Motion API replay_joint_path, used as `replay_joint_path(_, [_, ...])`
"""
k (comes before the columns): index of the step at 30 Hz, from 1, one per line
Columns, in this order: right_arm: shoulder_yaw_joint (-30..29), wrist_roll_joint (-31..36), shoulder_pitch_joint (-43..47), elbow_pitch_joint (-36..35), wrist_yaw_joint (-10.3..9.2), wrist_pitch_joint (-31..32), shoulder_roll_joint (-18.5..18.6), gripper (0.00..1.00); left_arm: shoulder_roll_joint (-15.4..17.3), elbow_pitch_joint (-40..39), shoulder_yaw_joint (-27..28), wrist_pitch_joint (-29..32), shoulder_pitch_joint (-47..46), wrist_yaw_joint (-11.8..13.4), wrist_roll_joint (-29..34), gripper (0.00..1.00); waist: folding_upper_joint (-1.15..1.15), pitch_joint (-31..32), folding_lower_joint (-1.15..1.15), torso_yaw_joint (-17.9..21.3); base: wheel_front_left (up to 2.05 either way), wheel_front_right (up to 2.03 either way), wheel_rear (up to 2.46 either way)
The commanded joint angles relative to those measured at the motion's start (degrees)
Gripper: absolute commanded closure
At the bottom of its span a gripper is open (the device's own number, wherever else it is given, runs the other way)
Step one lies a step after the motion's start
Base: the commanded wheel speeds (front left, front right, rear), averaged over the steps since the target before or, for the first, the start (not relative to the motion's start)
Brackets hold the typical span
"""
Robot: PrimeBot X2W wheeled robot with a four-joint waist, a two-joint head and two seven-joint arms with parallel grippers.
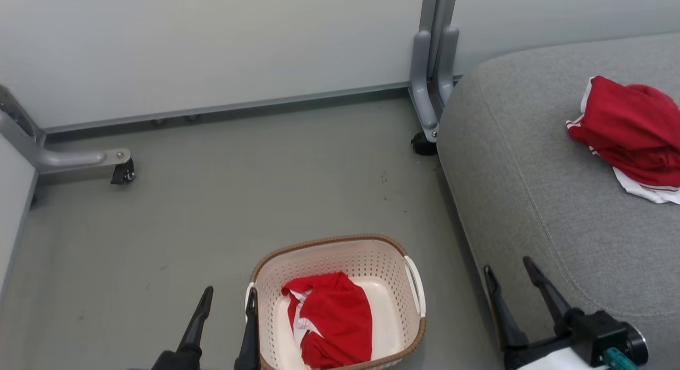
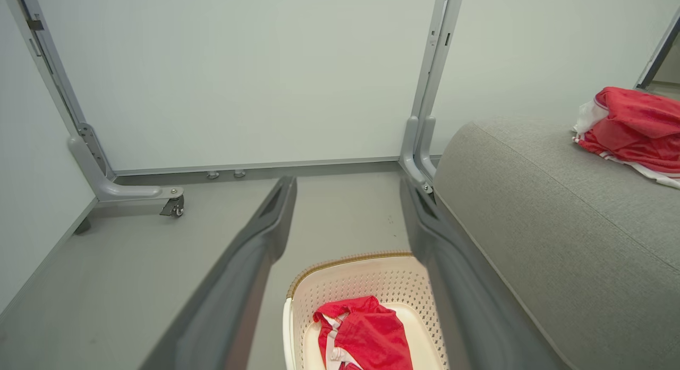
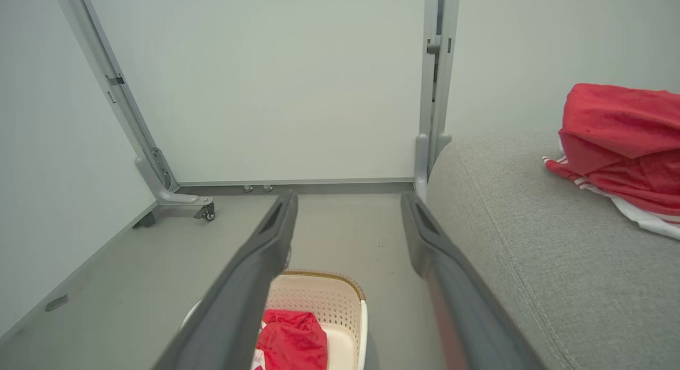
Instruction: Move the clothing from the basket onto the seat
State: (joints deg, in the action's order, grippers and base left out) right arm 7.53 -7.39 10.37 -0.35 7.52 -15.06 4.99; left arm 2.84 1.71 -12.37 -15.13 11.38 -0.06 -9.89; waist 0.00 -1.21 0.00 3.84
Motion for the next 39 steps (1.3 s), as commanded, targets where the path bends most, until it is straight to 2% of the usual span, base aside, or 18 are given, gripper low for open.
replay_joint_path(1, [-0.69,0.22,-1.9,-0.55,-0.06,-0.17,0.16,0.0,0.1,0.13,0.13,-0.02,-2.53,-0.58,0.52,0.0,0.0,-5.17,0.0,0.51,0.0,0.0,0.0])
replay_joint_path(8, [-3.87,0.41,-7.97,-2.62,-0.06,-0.18,-0.65,0.0,0.95,4.92,-2.0,-0.02,-12.97,-5.24,3.17,0.0,0.0,-16.08,0.0,-0.8,0.0,0.0,0.0])
replay_joint_path(13, [-6.0,0.77,-12.88,-3.5,-0.06,-0.17,-0.69,0.0,4.26,13.57,-9.36,-0.02,-25.15,-7.27,6.29,0.0,0.0,-22.82,0.0,-1.99,0.0,0.0,0.0])
replay_joint_path(17, [-7.42,0.98,-16.14,-4.19,-0.07,-0.17,-0.35,0.0,6.3,21.3,-18.79,-0.01,-35.13,-7.49,4.86,0.0,0.0,-27.37,0.0,-2.41,0.0,0.0,0.0])
replay_joint_path(19, [-7.74,0.95,-17.75,-4.58,-0.06,-0.17,-0.11,0.0,6.9,24.83,-23.85,-0.01,-39.89,-7.46,1.53,0.0,0.0,-29.64,0.0,-2.19,0.0,0.0,0.0])
replay_joint_path(20, [-8.57,0.44,-19.34,-5.02,-0.07,-0.17,-0.15,0.0,7.25,28.06,-28.82,-0.02,-44.64,-7.47,-2.42,0.0,0.0,-32.31,0.0,-1.86,0.0,0.0,0.0])
replay_joint_path(23, [-10.24,0.05,-21.62,-5.92,-0.06,-0.17,-0.42,0.0,7.44,32.23,-35.29,-0.03,-51.91,-7.48,-6.46,0.0,0.0,-36.5,0.0,-1.3,0.0,0.0,0.0])
replay_joint_path(33, [-11.08,-0.3,-26.37,-8.53,-0.07,-0.17,-1.5,0.0,7.46,47.24,-55.92,1.89,-68.92,-7.47,-11.07,0.0,0.0,-46.54,0.0,2.3,0.0,0.0,0.0])
replay_joint_path(39, [-8.52,0.53,-29.56,-9.73,-0.07,-0.17,-1.67,0.0,7.83,53.8,-60.64,7.44,-75.94,-7.41,-12.86,0.0,0.0,-52.03,0.0,5.18,0.0,0.0,0.0])
